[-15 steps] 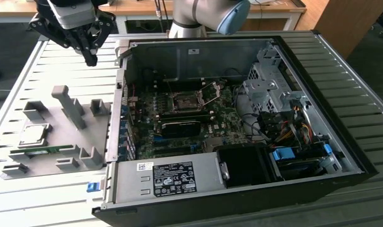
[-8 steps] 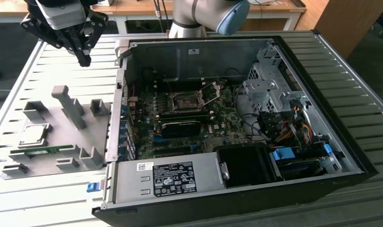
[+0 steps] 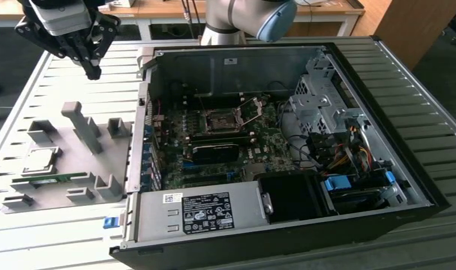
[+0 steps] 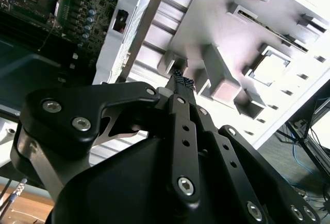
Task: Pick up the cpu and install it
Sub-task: 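Reach for the cpu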
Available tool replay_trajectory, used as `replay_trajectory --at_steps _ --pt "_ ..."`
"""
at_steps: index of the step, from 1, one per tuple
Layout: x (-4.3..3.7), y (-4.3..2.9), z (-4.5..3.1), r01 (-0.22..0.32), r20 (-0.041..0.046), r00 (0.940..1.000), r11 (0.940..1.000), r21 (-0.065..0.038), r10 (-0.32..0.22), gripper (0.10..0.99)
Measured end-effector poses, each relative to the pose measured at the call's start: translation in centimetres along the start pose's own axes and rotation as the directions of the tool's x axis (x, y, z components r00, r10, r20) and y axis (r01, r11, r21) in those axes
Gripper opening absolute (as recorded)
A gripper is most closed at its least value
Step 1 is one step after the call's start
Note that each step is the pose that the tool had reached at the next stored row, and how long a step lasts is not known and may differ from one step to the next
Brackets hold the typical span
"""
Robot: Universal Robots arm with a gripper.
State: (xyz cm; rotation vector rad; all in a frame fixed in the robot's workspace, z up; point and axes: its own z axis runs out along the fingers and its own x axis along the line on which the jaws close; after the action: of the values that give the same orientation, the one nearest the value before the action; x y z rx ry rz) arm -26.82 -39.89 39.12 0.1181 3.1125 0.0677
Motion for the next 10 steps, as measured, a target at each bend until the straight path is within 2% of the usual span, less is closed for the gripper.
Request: replay_trajectory --at_steps 10 --pt "1.34 -0.10 0.00 0.000 0.0000 1.0000 1.0000 0.000 0.000 0.106"
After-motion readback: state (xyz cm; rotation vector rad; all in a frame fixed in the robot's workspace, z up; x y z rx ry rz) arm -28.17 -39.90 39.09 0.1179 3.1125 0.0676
